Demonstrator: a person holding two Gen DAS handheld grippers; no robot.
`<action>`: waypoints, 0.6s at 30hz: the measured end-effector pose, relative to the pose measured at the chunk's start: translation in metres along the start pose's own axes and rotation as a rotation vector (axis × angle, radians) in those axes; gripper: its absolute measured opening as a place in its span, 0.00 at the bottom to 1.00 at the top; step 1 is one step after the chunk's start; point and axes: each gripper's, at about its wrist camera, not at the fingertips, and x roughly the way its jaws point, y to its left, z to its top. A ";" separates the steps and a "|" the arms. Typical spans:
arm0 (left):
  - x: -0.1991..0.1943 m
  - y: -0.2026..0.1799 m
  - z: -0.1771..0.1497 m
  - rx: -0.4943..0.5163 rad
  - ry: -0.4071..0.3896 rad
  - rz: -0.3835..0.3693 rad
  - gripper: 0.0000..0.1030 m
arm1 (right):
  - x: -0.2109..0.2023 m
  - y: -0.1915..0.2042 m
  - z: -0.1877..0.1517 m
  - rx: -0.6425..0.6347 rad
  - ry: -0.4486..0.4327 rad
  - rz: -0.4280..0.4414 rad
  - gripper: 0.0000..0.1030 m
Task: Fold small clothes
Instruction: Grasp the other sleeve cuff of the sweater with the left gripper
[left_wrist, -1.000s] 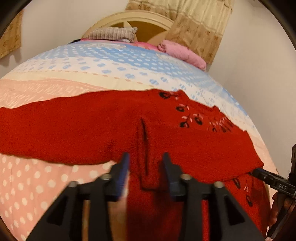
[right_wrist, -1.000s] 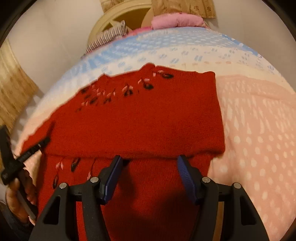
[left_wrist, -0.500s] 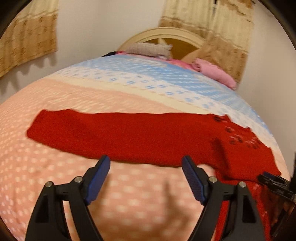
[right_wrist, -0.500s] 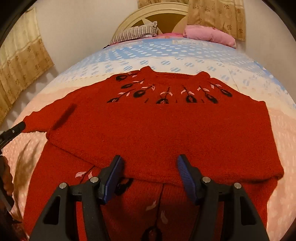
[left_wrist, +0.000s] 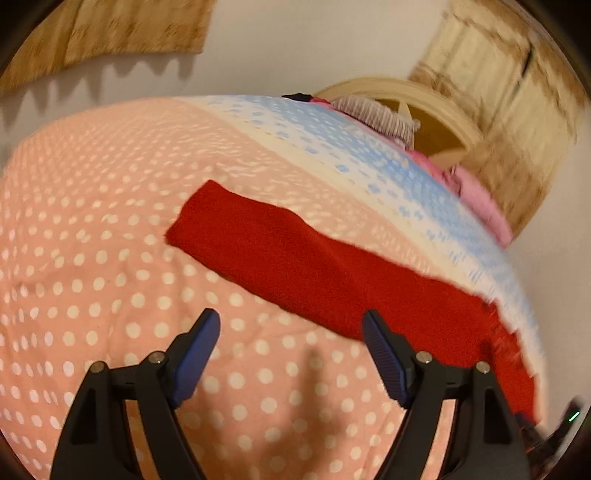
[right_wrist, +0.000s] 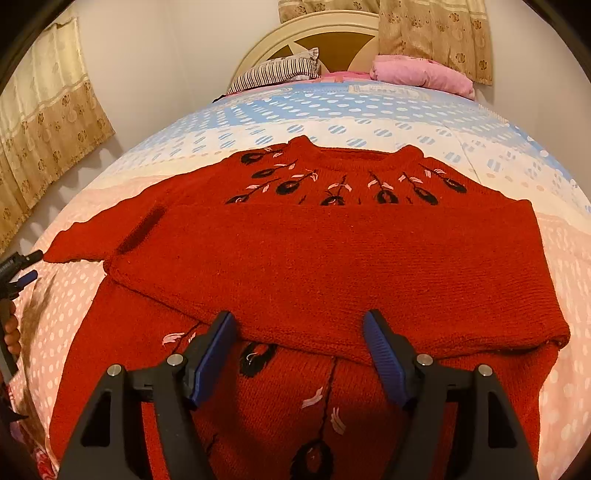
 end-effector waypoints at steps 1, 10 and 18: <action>0.000 0.006 0.003 -0.038 0.001 -0.029 0.78 | 0.000 0.000 -0.001 -0.001 -0.001 -0.002 0.71; 0.014 0.043 0.015 -0.288 -0.007 -0.186 0.77 | -0.002 0.002 -0.002 -0.009 -0.005 -0.014 0.72; 0.044 0.038 0.023 -0.330 0.017 -0.124 0.77 | -0.001 0.004 -0.002 -0.025 -0.005 -0.035 0.72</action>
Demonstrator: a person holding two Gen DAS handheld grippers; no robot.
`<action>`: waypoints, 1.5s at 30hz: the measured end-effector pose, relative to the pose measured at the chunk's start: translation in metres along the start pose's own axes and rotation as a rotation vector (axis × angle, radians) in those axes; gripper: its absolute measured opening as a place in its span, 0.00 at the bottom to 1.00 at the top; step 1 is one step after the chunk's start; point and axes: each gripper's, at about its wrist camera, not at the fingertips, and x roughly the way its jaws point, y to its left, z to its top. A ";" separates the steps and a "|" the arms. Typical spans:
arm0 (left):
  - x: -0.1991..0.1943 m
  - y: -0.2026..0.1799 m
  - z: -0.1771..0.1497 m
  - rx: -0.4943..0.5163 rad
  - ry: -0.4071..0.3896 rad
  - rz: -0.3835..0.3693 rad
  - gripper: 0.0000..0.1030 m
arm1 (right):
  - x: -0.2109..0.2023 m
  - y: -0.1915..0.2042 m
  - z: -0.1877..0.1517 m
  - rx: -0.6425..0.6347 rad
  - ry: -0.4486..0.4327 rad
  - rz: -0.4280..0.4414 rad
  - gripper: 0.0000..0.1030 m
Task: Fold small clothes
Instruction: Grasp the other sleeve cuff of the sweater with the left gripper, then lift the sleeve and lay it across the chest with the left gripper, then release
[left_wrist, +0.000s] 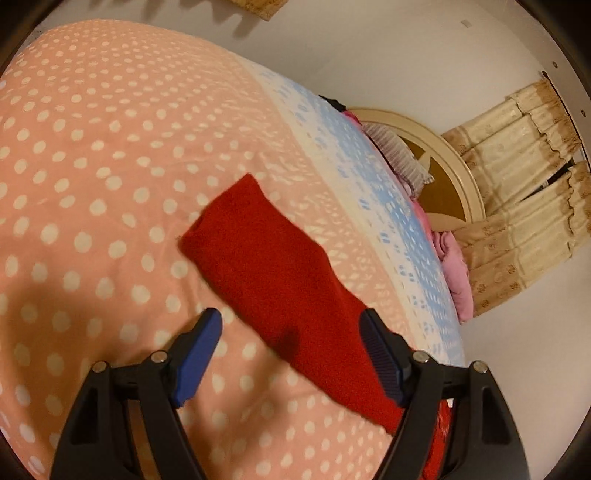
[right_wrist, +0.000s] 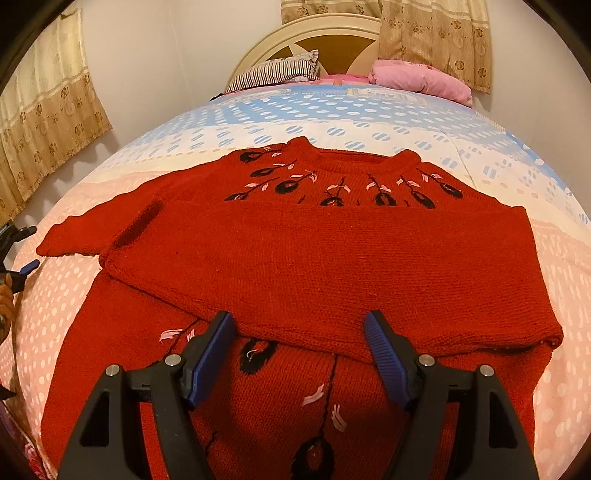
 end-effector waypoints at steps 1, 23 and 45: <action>0.000 -0.001 0.002 0.003 -0.006 0.005 0.77 | 0.000 0.000 0.000 0.000 0.000 0.000 0.73; 0.004 0.008 0.023 0.053 -0.026 0.017 0.07 | 0.000 -0.001 0.000 0.000 -0.005 -0.004 0.73; -0.030 -0.134 -0.004 0.231 0.030 -0.238 0.05 | -0.001 -0.003 0.001 0.025 -0.016 0.015 0.73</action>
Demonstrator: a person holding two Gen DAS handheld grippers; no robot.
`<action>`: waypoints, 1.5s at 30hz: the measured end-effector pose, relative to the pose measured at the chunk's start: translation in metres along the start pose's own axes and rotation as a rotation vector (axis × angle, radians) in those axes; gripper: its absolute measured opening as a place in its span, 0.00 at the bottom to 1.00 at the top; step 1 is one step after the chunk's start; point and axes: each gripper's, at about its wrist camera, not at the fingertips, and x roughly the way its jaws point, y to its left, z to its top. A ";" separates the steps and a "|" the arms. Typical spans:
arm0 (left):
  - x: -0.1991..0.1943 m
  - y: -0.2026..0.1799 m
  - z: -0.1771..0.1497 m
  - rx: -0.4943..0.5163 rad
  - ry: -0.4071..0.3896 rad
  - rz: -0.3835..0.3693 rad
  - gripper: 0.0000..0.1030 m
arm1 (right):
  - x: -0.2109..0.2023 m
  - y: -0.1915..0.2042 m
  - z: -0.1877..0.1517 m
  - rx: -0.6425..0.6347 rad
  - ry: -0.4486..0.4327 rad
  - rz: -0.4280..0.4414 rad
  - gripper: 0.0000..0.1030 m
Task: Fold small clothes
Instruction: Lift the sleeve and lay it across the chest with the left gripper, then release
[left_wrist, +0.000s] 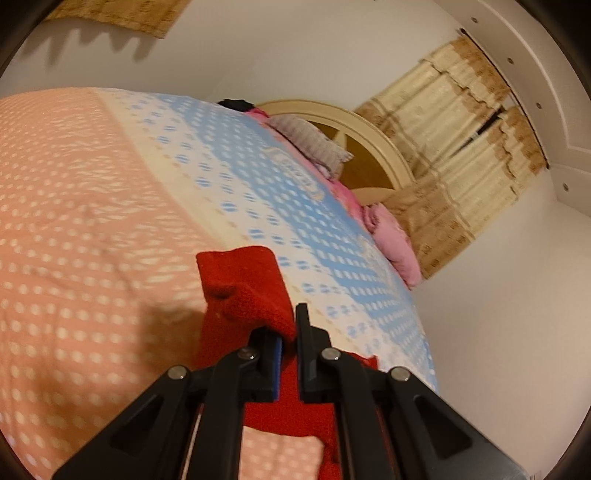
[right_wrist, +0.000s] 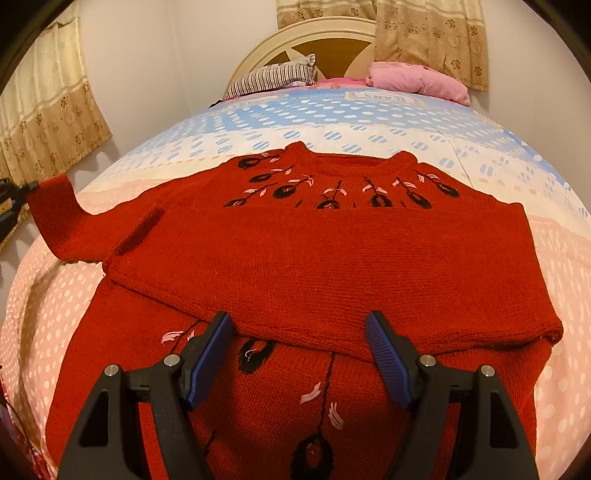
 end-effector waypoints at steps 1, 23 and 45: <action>0.001 -0.009 -0.001 0.007 0.004 -0.014 0.05 | 0.000 0.000 0.000 0.001 0.003 0.002 0.73; 0.029 -0.124 -0.038 0.080 0.085 -0.183 0.05 | -0.133 -0.080 -0.045 0.161 -0.193 0.046 0.74; 0.085 -0.239 -0.154 0.330 0.144 -0.191 0.06 | -0.146 -0.183 -0.118 0.493 -0.307 0.070 0.74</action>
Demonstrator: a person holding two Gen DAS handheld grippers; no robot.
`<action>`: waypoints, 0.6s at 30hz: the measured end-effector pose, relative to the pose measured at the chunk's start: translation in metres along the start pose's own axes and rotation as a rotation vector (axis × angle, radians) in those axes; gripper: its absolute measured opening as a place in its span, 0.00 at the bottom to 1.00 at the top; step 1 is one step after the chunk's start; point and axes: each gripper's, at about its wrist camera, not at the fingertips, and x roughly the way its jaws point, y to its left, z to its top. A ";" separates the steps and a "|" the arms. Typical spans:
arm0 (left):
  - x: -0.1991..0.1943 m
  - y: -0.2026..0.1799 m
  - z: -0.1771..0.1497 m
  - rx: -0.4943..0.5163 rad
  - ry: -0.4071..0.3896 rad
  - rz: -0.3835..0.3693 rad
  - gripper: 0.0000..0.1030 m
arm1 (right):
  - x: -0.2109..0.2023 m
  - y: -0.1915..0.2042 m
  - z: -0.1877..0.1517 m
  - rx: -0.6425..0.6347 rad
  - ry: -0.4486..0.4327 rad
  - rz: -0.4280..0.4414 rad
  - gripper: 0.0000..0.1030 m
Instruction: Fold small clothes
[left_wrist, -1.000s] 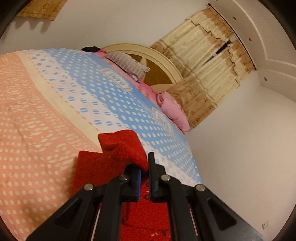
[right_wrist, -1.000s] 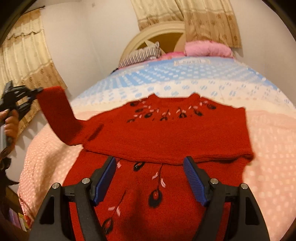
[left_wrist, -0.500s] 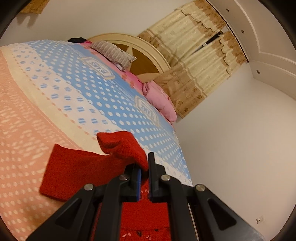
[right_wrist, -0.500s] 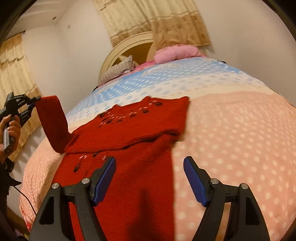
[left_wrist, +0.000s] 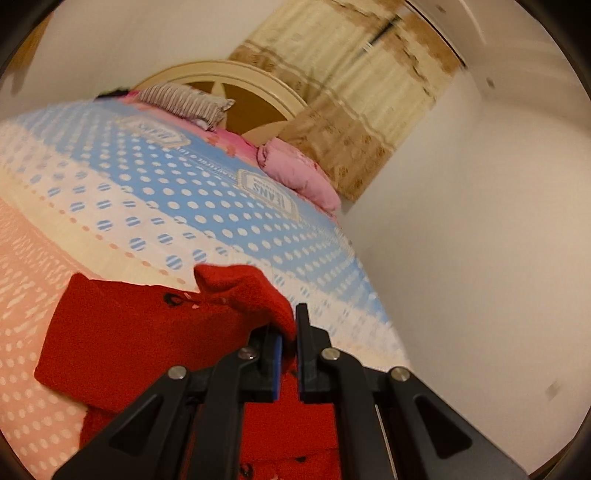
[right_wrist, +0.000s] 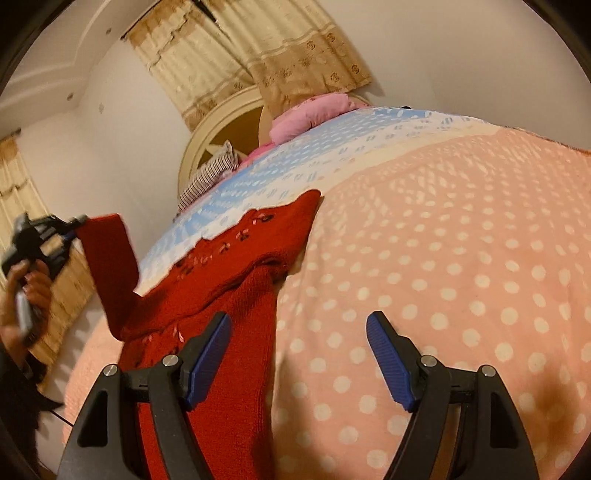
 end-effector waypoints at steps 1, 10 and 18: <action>0.009 -0.007 -0.009 0.029 0.016 0.006 0.05 | -0.001 -0.001 -0.001 0.002 -0.002 0.005 0.74; 0.064 -0.057 -0.094 0.379 0.216 0.097 0.20 | 0.002 0.001 -0.006 -0.024 0.002 0.031 0.75; -0.005 -0.051 -0.098 0.581 0.094 0.160 0.78 | 0.005 0.004 -0.011 -0.048 0.000 0.038 0.75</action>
